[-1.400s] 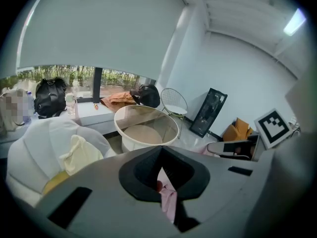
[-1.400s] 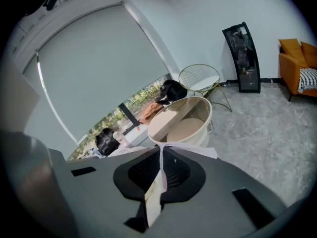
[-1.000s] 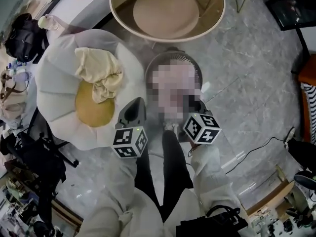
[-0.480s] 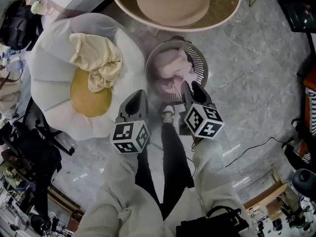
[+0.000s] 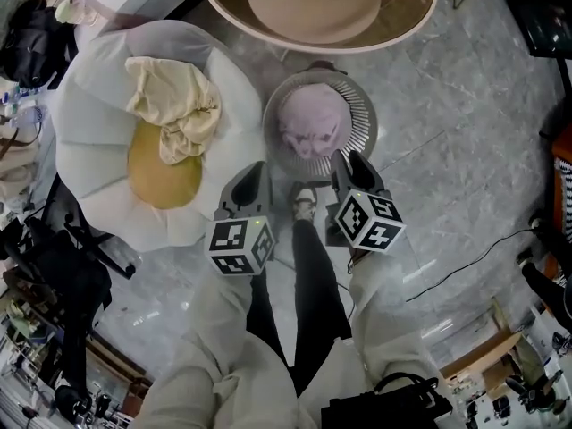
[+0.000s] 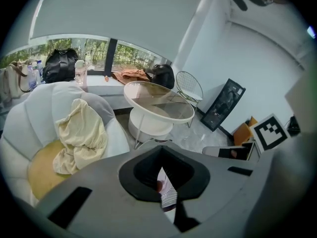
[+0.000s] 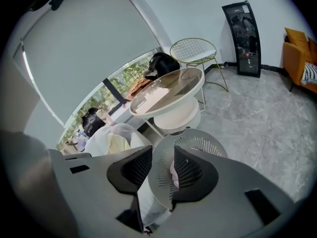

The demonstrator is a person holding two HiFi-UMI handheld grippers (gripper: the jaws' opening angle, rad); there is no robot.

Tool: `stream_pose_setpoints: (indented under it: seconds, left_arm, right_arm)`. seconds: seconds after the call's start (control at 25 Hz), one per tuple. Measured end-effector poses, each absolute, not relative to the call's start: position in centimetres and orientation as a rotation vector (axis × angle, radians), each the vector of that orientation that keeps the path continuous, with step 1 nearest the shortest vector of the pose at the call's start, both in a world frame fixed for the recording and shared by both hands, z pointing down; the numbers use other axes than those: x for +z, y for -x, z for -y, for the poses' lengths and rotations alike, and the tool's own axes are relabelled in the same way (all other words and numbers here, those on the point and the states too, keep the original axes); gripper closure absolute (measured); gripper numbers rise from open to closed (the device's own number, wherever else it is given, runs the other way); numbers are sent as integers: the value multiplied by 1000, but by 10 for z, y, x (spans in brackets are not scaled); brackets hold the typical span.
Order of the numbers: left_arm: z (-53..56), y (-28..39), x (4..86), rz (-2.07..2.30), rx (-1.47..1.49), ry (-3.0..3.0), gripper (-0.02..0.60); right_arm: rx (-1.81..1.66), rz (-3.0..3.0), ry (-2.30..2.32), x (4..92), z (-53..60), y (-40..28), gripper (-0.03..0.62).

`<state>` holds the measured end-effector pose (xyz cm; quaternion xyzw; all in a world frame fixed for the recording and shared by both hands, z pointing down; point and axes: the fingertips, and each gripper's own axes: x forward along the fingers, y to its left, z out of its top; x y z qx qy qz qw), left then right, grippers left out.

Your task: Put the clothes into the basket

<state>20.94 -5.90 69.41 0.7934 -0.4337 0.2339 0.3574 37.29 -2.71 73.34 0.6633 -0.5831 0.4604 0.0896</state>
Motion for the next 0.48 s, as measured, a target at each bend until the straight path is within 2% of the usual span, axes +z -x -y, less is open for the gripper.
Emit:
stream_pose_setpoints:
  seconds: [0.2, 0.48]
  left_arm:
    - [63, -214, 673, 1124, 602, -2085, 575]
    - [87, -218, 599, 1163, 530, -2180, 575]
  right_arm:
    - [1329, 1756, -2004, 711, 30, -379, 471]
    - [1246, 1803, -2083, 635, 36, -390, 471]
